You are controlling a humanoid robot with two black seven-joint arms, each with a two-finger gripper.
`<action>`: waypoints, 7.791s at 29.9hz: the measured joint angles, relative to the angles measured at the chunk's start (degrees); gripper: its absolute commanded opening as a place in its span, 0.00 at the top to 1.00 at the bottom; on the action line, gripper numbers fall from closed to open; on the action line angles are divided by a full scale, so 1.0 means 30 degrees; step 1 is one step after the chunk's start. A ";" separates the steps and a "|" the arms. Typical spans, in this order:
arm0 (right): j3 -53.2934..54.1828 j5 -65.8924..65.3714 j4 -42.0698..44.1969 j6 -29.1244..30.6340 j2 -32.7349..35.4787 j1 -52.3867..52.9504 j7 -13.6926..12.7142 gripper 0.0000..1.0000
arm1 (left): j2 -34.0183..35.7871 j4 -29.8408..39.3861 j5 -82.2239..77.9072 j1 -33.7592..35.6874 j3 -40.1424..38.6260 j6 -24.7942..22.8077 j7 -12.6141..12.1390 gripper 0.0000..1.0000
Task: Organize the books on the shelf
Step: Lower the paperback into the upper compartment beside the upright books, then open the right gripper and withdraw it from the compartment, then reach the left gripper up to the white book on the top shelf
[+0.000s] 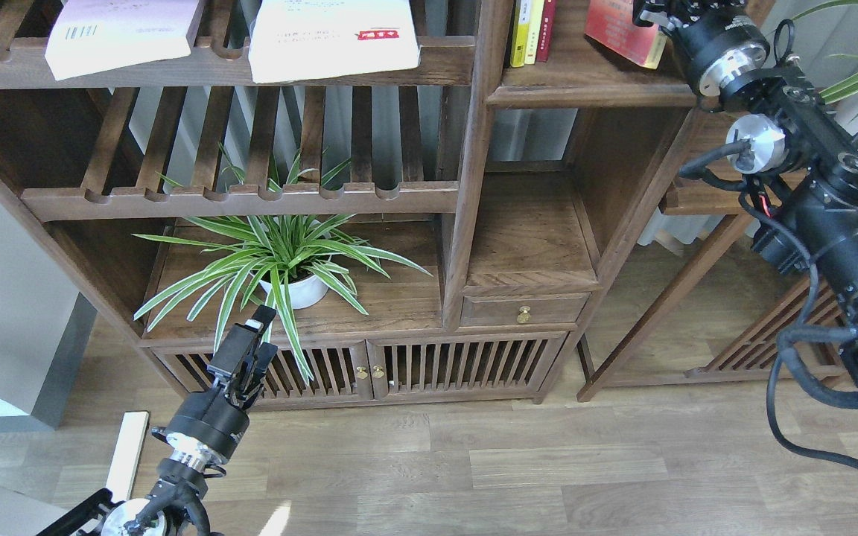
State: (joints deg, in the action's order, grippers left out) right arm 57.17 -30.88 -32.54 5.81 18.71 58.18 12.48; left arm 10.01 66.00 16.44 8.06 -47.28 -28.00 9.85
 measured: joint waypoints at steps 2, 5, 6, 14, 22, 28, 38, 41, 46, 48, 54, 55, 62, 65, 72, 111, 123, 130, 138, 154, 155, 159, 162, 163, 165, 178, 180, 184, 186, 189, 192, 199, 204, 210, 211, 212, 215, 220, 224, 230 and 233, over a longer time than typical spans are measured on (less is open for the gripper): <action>0.0010 0.0009 -0.0133 -0.0006 -0.0079 -0.0078 0.0000 0.80 | 0.0001 0.0000 0.0000 0.0001 -0.0001 0.0000 0.0000 0.01; -0.0014 0.0026 -0.0378 -0.0035 -0.0137 -0.0126 -0.0077 0.80 | -0.0002 -0.0004 0.0000 0.0004 -0.0002 0.0000 0.0000 0.01; -0.0057 0.0032 -0.0485 -0.0062 -0.0161 -0.0143 -0.0120 0.80 | -0.0018 -0.0014 0.0000 0.0005 -0.0002 0.0000 0.0000 0.01; -0.0187 0.0045 -0.0771 -0.0144 -0.0547 -0.0195 -0.0287 0.73 | -0.0138 -0.0224 -0.0001 0.0061 -0.0003 0.0000 0.0000 0.01; -0.0218 0.0110 -0.1187 -0.0146 -0.0848 -0.0184 -0.0353 0.72 | -0.0164 -0.0290 -0.0001 0.0121 -0.0035 0.0000 0.0000 0.01; -0.0220 0.0157 -0.2211 -0.0181 -0.0823 -0.0212 -0.0922 0.69 | -0.0184 -0.0320 -0.0001 0.0116 -0.0035 0.0000 0.0000 0.01; -0.0088 0.0186 -0.3924 -0.0563 -0.0149 -0.1022 -0.1505 0.64 | -0.0187 -0.0341 -0.0001 0.0216 -0.0035 0.0000 -0.0001 0.01; 0.0024 0.0209 -0.4272 -0.0766 -0.0073 -0.0888 -0.1709 0.64 | -0.0177 -0.0340 0.0019 0.0222 -0.0034 0.0000 -0.0001 0.01; 0.0142 0.0228 -0.5432 -0.1120 0.0106 -0.1022 -0.2129 0.62 | -0.0174 -0.0339 0.0030 0.0268 -0.0034 0.0000 -0.0002 0.01; 0.0142 0.0257 -0.6071 -0.1559 0.0204 -0.1085 -0.2258 0.60 | -0.0174 -0.0331 0.0030 0.0268 -0.0034 0.0000 -0.0002 0.01; 0.0110 0.0277 -0.7820 -0.2937 0.0439 -0.1269 -0.2742 0.58 | -0.0192 -0.0322 0.0030 0.0246 -0.0028 0.0000 -0.0006 0.01; 0.0110 0.0276 -0.8119 -0.3064 0.0514 -0.1375 -0.2762 0.57 | -0.0196 -0.0322 0.0027 0.0245 -0.0018 0.0000 -0.0013 0.01; 0.0147 0.0303 -1.0228 -0.3753 0.0768 -0.2549 -0.2783 0.56 | -0.0174 -0.0320 0.0016 0.0141 -0.0001 0.0000 -0.0014 0.01; 0.0162 0.0324 -1.0908 -0.3876 0.0934 -0.2940 -0.2783 0.56 | -0.0121 -0.0320 0.0016 0.0080 -0.0001 0.0000 -0.0006 0.01; 0.0377 0.0352 -1.1666 -0.3898 0.1323 -0.3579 -0.2783 0.54 | -0.0087 -0.0320 0.0015 0.0043 -0.0001 0.0000 -0.0001 0.01; 0.5851 0.0744 -1.4241 -0.2822 -0.5081 -0.9035 -0.2720 0.35 | -0.0401 0.0377 0.1200 0.5630 -0.1729 0.0000 -0.0081 0.02; 0.6534 0.1441 -1.4341 0.6076 -0.5387 -1.2322 -0.2660 0.32 | -0.1682 0.0465 0.2253 0.8592 -0.1726 0.0000 -0.0064 0.02; 0.6581 0.2127 -1.4363 0.7383 -0.5588 -1.3656 -0.2798 0.37 | -0.2724 0.0464 0.2283 0.9652 -0.1850 0.0000 -0.0096 0.02; 0.6584 0.2151 -1.4492 0.7400 -0.6231 -1.3785 -0.2922 0.38 | -0.2939 0.0347 0.2308 1.0471 -0.1882 0.0000 -0.0310 0.02; 0.6609 0.2175 -1.4496 0.7400 -0.6237 -1.2454 -0.2989 0.38 | -0.3022 0.0084 0.2266 1.0413 -0.1851 0.1701 -0.0414 0.02; 0.6609 0.2177 -1.4496 0.7400 -0.6237 -1.2443 -0.2989 0.38 | -0.3055 0.0061 0.2266 1.0436 -0.1862 0.1831 -0.0413 0.02; 0.6609 0.2178 -1.4496 0.7400 -0.6236 -1.2423 -0.2989 0.38 | -0.3224 0.0034 0.2267 1.0512 -0.2075 0.2703 -0.0414 0.02; 0.6609 0.2178 -1.4496 0.7400 -0.6236 -1.2417 -0.2989 0.38 | -0.3311 0.0029 0.2279 1.0577 -0.2287 0.3208 -0.0413 0.02; 0.6609 0.2179 -1.4496 0.7400 -0.6236 -1.2411 -0.2989 0.38 | -0.3323 0.0022 0.2281 1.0655 -0.2357 0.3336 -0.0413 0.02; 0.6609 0.2179 -1.4496 0.7400 -0.6236 -1.2400 -0.2989 0.38 | -0.3332 0.0000 0.2281 1.0844 -0.2446 0.3551 -0.0413 0.02; 0.6609 0.2179 -1.4496 0.7398 -0.6236 -1.2401 -0.2989 0.38 | -0.3340 -0.0138 0.2286 1.1478 -0.2861 0.4756 -0.0413 0.07; 0.6612 0.2179 -1.4495 0.7398 -0.6236 -1.2415 -0.2989 0.38 | -0.3340 -0.0143 0.2286 1.1486 -0.2877 0.4800 -0.0413 0.11; 0.6612 0.2179 -1.4454 0.7398 -0.6236 -1.2436 -0.2989 0.38 | -0.3340 -0.0144 0.2286 1.1492 -0.2898 0.4816 -0.0413 0.18; 0.6612 0.2179 -1.4438 0.7398 -0.6235 -1.2447 -0.2989 0.38 | -0.3340 -0.0143 0.2286 1.1492 -0.2898 0.4814 -0.0410 0.21; 0.6613 0.2179 -1.4435 0.7397 -0.6235 -1.2450 -0.2989 0.38 | -0.3340 -0.0141 0.2286 1.1491 -0.2897 0.4773 -0.0378 0.34; 0.6628 0.2179 -1.4435 0.7397 -0.6235 -1.2451 -0.2989 0.38 | -0.3340 -0.0077 0.2303 1.1415 -0.2896 0.4634 -0.0227 0.44; 0.6638 0.2179 -1.4431 0.7398 -0.6235 -1.2451 -0.2989 0.38 | -0.3339 0.0088 0.2301 1.1221 -0.2859 0.3979 -0.0044 0.60; 0.6638 0.2179 -1.4409 0.7397 -0.6235 -1.2451 -0.2989 0.38 | -0.3339 0.0089 0.2154 1.1150 -0.2822 0.3837 -0.0031 0.62; 0.6638 0.2179 -1.4405 0.7398 -0.6235 -1.2455 -0.2989 0.38 | -0.3339 0.0032 0.2109 1.1080 -0.2815 0.4035 -0.0035 0.57; 0.6638 0.2179 -1.4405 0.7397 -0.6235 -1.2454 -0.2989 0.38 | -0.3339 -0.0002 0.2109 1.1070 -0.2814 0.4073 -0.0043 0.57; 0.6638 0.2179 -1.4405 0.7397 -0.6235 -1.2454 -0.2989 0.38 | -0.3339 -0.0025 0.2108 1.1063 -0.2814 0.4092 -0.0049 0.57; 0.6638 0.2179 -1.4405 0.7397 -0.6235 -1.2454 -0.2989 0.38 | -0.3338 -0.0069 0.2101 1.1056 -0.2814 0.4129 -0.0055 0.57; 0.6638 0.2179 -1.4405 0.7397 -0.6236 -1.2454 -0.2989 0.38 | -0.3338 -0.0112 0.2083 1.1054 -0.2818 0.4193 -0.0061 0.57; 0.6638 0.2178 -1.4405 0.7397 -0.6236 -1.2445 -0.2988 0.38 | -0.3338 -0.0115 0.2223 1.1054 -0.2920 0.4655 -0.0062 0.57; 0.6638 0.2179 -1.4405 0.7397 -0.6236 -1.2422 -0.2988 0.38 | -0.3338 -0.0117 0.2266 1.1066 -0.3287 0.5098 -0.0061 0.57; 0.6638 0.2178 -1.4405 0.7398 -0.6236 -1.2421 -0.2989 0.38 | -0.3338 -0.0116 0.2279 1.1079 -0.3303 0.5114 -0.0061 0.59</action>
State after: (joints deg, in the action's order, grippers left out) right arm 77.08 -24.35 -75.76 28.00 0.00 20.92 3.51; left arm 0.00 65.65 23.27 41.30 -57.19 -12.66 9.66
